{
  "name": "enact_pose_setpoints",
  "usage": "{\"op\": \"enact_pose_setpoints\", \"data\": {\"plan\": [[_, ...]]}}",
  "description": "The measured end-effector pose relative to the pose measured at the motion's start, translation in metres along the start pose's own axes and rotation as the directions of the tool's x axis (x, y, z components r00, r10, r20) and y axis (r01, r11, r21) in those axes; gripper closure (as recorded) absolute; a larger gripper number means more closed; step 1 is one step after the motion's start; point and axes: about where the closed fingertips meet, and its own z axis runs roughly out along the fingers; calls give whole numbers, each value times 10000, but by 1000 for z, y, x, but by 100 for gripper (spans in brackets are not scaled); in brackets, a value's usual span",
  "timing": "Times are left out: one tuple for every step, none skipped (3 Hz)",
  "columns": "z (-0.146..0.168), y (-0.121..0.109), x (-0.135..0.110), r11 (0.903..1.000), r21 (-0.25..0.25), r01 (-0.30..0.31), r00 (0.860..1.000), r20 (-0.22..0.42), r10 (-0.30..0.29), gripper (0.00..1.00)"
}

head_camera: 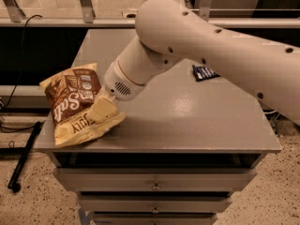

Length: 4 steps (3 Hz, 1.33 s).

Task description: Move brown chip bag near rxbar blueberry

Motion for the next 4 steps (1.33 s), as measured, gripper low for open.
{"op": "enact_pose_setpoints", "data": {"plan": [[-13,-8,2,9990,385,-220,9996,185,213,96],[-57,-21,-3,9910,1335,-74,9988,490,8,100],[-60,-27,1,9881,1539,-81,9990,450,12,100],[-67,-46,13,9762,2166,-104,9995,329,34,100]]}}
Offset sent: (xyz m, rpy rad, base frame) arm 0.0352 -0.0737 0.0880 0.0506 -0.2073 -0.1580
